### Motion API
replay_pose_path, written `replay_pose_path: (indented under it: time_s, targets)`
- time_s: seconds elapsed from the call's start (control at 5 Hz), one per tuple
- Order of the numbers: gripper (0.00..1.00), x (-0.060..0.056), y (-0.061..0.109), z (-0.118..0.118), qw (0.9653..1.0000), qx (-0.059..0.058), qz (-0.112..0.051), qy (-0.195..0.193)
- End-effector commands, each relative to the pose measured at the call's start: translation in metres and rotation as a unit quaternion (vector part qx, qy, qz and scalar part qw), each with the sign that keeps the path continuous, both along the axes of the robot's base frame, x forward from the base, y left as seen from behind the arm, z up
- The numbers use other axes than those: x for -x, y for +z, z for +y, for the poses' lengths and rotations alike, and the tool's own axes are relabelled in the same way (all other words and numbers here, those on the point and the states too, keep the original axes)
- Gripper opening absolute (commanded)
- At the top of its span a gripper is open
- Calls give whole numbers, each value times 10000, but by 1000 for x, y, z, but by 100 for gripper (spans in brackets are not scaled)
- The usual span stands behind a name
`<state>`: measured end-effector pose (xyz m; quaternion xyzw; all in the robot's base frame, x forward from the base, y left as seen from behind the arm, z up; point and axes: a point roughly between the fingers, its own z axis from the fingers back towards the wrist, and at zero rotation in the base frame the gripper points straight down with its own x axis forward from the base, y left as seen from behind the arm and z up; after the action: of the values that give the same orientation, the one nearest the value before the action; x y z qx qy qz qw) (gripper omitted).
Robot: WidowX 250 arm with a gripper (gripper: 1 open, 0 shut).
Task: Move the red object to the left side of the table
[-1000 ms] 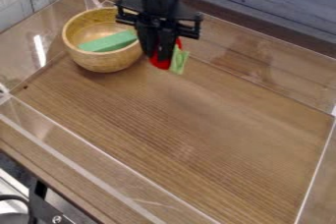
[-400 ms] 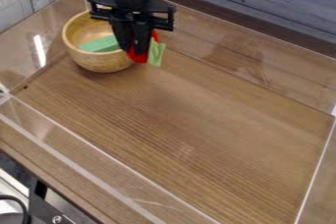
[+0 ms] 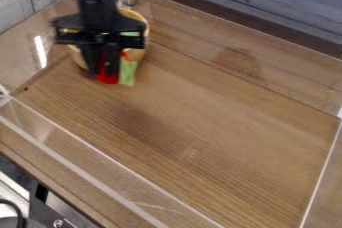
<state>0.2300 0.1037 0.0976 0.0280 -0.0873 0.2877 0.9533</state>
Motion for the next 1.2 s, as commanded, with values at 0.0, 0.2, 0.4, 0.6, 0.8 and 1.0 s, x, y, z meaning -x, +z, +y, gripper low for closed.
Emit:
replay_pose_path:
  time_s: [0.0, 0.2, 0.4, 0.6, 0.8, 1.0]
  targets:
    - [0, 11, 3, 7, 9984, -111, -107, 548]
    - [0, 19, -6, 9, 9951, -85, -25, 981]
    - [0, 24, -14, 11, 9915, -50, 51, 1301]
    - [0, 27, -23, 11, 9858, -14, 131, 1671]
    - [0, 29, -32, 12, 9793, 45, 223, 2010]
    - [0, 30, -40, 13, 9736, 91, 314, 2258]
